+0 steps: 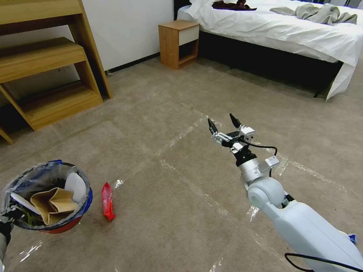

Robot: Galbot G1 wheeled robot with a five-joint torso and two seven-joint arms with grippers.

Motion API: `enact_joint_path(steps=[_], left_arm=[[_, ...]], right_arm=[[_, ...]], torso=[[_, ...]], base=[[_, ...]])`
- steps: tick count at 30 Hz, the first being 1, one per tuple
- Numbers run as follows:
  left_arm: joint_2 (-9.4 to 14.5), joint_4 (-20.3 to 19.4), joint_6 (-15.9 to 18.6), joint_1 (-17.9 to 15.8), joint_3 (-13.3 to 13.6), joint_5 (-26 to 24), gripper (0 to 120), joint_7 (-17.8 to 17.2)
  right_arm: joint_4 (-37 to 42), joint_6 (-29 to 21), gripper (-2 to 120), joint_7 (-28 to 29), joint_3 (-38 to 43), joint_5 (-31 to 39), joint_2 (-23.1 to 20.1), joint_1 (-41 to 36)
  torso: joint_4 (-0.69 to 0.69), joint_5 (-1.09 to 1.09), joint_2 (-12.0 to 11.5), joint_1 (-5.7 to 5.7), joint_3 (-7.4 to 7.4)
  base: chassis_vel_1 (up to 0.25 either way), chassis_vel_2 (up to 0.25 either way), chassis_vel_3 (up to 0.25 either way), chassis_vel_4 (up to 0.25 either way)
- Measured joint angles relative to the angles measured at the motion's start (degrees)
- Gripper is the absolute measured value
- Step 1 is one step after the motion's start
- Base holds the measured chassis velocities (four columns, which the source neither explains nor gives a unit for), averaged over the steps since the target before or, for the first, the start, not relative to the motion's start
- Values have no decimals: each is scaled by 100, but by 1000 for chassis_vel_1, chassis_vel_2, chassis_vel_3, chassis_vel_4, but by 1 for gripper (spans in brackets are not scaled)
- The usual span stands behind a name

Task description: Pick up the trash bin and place the garbage on the floor into it.

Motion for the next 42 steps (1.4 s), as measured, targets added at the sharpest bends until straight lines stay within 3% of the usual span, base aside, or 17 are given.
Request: enact_joint_path(steps=[8,17,35,37,42], left_arm=[[15,-44,18,34,-130,-77,1,-8],[-12,-129,27,18,-105,-77,1,-18],[-108,-174,21,86,-96,32,1,2],[-130,-125,15,47,-104,43,1,4],[-138,-83,11,52,-199,35,1,14]], right_arm=[[-109,187,100,-215,-743,43,26,400],[-140,212,100,-304,-1739,-12,-118,813],[26,-605,100,382,-3598,-89,-266,1420],[25,-957,100,775,-4385,274,-48,1906],[1,-1176,100,1019,-4734,516,182,2151]], torso=[[2,0,0,0,0],[1,0,0,0,0],[0,0,0,0,0],[1,-1,0,0,0],[1,0,0,0,0]], base=[[0,0,0,0],[0,0,0,0],[0,0,0,0],[0,0,0,0],[0,0,0,0]])
